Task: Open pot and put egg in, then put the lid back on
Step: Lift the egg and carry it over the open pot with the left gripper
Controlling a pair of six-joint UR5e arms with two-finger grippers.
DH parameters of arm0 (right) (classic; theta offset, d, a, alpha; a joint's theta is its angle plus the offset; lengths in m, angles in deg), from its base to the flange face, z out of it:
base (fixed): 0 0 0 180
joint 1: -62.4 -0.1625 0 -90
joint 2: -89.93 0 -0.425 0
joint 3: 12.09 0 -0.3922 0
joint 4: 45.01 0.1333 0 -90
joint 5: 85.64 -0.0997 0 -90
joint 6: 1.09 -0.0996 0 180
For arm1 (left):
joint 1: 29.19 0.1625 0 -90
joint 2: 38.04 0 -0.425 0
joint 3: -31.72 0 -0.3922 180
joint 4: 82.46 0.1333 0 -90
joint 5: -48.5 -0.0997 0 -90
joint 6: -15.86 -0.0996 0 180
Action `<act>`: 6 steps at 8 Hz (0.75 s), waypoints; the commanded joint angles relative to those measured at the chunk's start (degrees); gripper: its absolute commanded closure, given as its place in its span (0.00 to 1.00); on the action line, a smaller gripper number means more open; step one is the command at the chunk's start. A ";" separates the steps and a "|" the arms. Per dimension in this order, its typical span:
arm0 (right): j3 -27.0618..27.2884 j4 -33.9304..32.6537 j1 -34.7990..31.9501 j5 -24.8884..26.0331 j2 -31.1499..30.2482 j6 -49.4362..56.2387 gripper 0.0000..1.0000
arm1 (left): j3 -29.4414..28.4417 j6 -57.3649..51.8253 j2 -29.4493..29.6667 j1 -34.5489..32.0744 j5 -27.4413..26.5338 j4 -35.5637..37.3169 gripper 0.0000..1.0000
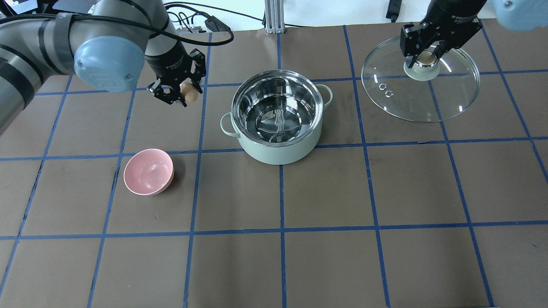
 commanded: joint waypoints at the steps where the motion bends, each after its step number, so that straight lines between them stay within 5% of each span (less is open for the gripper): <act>1: 0.06 -0.17 0.00 0.02 0.22 0.07 1.00 | -2.14 -3.38 4.09 -4.27 0.62 2.63 1.00; 6: 0.23 -0.43 0.00 -0.07 0.13 0.16 1.00 | -2.67 -11.95 7.53 -8.76 0.36 2.98 1.00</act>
